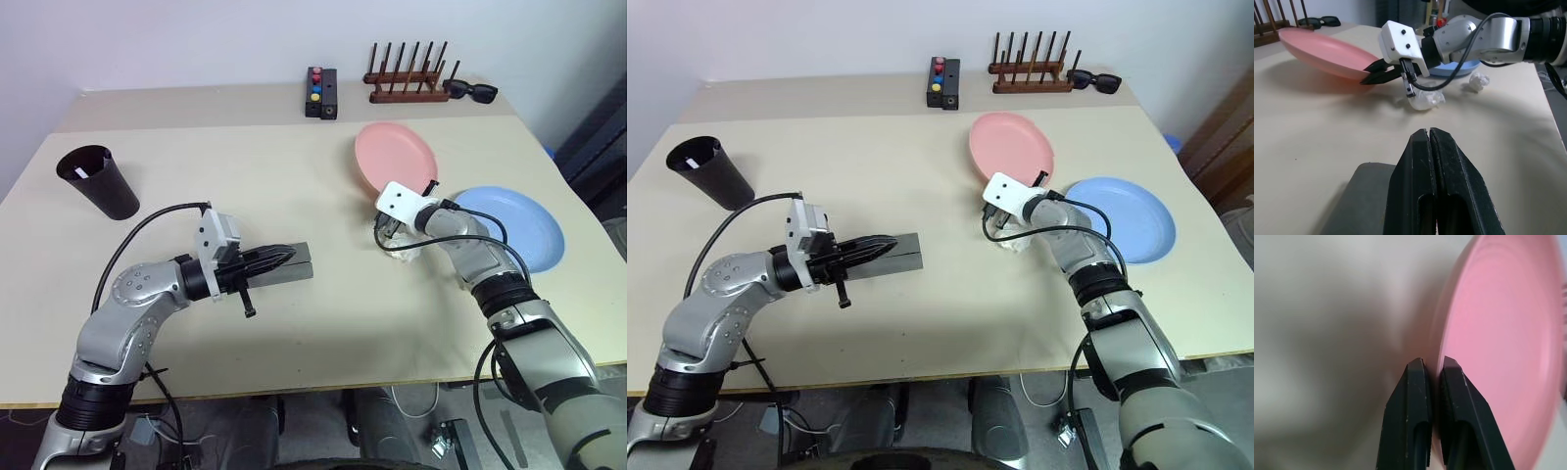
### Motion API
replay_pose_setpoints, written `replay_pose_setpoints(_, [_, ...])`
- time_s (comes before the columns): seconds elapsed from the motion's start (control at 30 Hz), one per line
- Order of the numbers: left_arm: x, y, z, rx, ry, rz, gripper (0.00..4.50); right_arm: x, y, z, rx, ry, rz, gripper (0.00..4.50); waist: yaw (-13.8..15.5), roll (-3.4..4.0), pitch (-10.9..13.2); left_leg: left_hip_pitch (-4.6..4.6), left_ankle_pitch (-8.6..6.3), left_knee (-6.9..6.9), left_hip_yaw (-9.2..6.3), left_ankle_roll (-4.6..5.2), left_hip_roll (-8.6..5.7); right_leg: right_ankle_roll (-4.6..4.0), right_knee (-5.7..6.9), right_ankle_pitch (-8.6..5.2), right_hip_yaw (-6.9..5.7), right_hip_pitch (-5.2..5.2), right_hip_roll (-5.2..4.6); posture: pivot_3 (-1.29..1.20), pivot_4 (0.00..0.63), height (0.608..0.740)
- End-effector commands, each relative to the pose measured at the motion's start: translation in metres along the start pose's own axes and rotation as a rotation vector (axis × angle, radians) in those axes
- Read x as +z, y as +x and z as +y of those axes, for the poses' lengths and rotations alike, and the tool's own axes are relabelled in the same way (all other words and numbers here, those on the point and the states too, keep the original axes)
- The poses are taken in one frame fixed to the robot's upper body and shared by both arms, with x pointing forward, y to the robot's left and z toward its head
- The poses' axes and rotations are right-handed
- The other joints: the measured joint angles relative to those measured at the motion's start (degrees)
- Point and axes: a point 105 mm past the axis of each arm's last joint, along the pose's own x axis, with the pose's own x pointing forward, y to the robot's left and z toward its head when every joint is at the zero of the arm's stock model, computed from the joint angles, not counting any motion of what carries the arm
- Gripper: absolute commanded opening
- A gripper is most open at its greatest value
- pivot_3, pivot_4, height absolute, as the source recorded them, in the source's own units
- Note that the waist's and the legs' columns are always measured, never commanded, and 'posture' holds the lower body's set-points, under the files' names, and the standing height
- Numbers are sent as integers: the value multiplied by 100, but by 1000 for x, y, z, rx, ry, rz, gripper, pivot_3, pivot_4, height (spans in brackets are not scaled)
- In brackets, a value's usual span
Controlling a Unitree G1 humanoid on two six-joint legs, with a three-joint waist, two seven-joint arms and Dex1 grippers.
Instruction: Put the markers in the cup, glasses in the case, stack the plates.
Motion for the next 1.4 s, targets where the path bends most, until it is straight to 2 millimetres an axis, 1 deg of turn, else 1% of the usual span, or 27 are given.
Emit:
replay_pose_setpoints(0.03, [8, 6, -4, -21, 20, -40, 0, 12, -23, -35, -128, -93, -43, 34, 20, 1, 1, -2, 0, 0, 0, 0, 0, 0, 0, 0, 0, 0, 0, 0, 150, 740])
replay_pose_setpoints(0.1, [7, 11, -6, -35, 7, -50, 0, 7, -43, -46, -170, -123, -14, 34, 50, 2, 1, -5, 0, 1, 0, 0, -3, 0, -3, -1, 0, 0, -3, 0, 150, 740])
replay_pose_setpoints(0.2, [6, 21, -8, -64, -15, -70, 0, -6, -78, -59, -200, -195, 68, 34, 133, 3, 1, -7, 0, 3, 0, 0, -4, -3, -5, -3, 0, 0, -4, 0, 150, 740])
replay_pose_setpoints(0.37, [2, 38, -10, -125, -32, -80, 0, -22, -130, -65, -171, -260, 204, 34, 158, 8, -1, -1, 0, 5, 2, 0, -2, -15, -6, -10, 0, 4, -3, 0, 150, 740])
replay_pose_setpoints(0.4, [2, 41, -10, -138, -31, -82, 0, -27, -140, -64, -152, -266, 238, 34, 150, 7, -1, -2, 0, 6, 3, 1, -2, -16, -6, -12, 0, 4, -3, 0, 150, 740])
replay_pose_setpoints(0.5, [1, 48, -9, -170, -27, -91, 0, -48, -167, -50, -44, -275, 359, 34, 172, 7, -3, -3, -1, 7, 5, 2, -3, -15, -9, -13, 0, 7, -4, 0, 150, 740])
replay_pose_setpoints(0.63, [-1, 53, -9, -189, -19, -96, 0, -66, -187, -34, 31, -218, 443, 34, 143, 8, -3, -1, -2, 8, 7, 3, -1, -16, -20, -14, 0, 13, -4, 0, 150, 740])
replay_pose_setpoints(0.73, [-2, 54, -9, -190, -18, -100, 0, -69, -190, -29, 48, -176, 447, 1115, 135, 11, -4, 1, -2, 10, 10, 3, 0, -15, -19, -14, 1, 14, -4, 0, 150, 740])
replay_pose_setpoints(0.87, [-3, 51, -8, -171, -20, -101, 0, -59, -186, -34, 34, -145, 387, 3062, 154, 10, -4, 0, -2, 13, 11, 3, 0, -3, -20, -22, 1, 14, -4, 0, 150, 740])
replay_pose_setpoints(0.93, [-4, 48, -6, -156, -20, -98, 0, -46, -182, -36, 29, -82, 296, 3062, 166, 10, -3, -1, -2, 14, 10, 3, 0, -3, -22, -22, 1, 16, -4, 0, 150, 740])
replay_pose_setpoints(1.03, [-5, 44, -5, -135, -22, -97, 0, -16, -171, -32, 32, 145, 75, 3062, 158, 7, -2, 1, -2, 13, 8, 3, 2, -3, -25, -22, 0, 19, -2, 0, 150, 740])
replay_pose_setpoints(1.1, [-4, 43, -6, -131, -25, -98, 0, -5, -164, -20, 68, 264, -11, 3062, 166, 7, -2, 1, -2, 13, 7, 3, 2, -3, -25, -21, 0, 21, -2, 0, 150, 740])
replay_pose_setpoints(1.13, [-4, 43, -6, -130, -26, -98, 0, -2, -162, -15, 83, 295, -29, 3062, 170, 7, -2, 1, -2, 13, 4, 3, 2, -3, -26, -21, -1, 22, -2, 0, 150, 740])
replay_pose_setpoints(1.2, [-4, 42, -6, -124, -26, -97, 0, 5, -154, 1, 128, 359, -75, 3062, 185, 7, -2, 0, -2, 14, 3, 3, 0, -5, -30, -20, -1, 25, -3, 0, 150, 740])
replay_pose_setpoints(1.23, [-3, 41, -6, -123, -26, -97, 0, 5, -146, 10, 142, 377, -79, 3062, 182, 7, -3, 1, -2, 14, 0, 3, 0, -8, -37, -18, -4, 31, -3, 0, 150, 740])
replay_pose_setpoints(1.3, [-2, 40, -8, -122, -25, -96, 0, 4, -133, 22, 155, 394, -74, 3062, 166, 7, -3, 3, -3, 13, 0, 4, 0, -19, -48, -11, -4, 40, -3, 0, 150, 740])
replay_pose_setpoints(1.4, [-1, 38, -8, -119, -24, -90, 0, -2, -117, 32, 152, 408, -53, 3062, 164, 8, -2, 6, -3, 13, 0, 5, 0, -19, -50, -11, -5, 41, -3, 0, 150, 740])
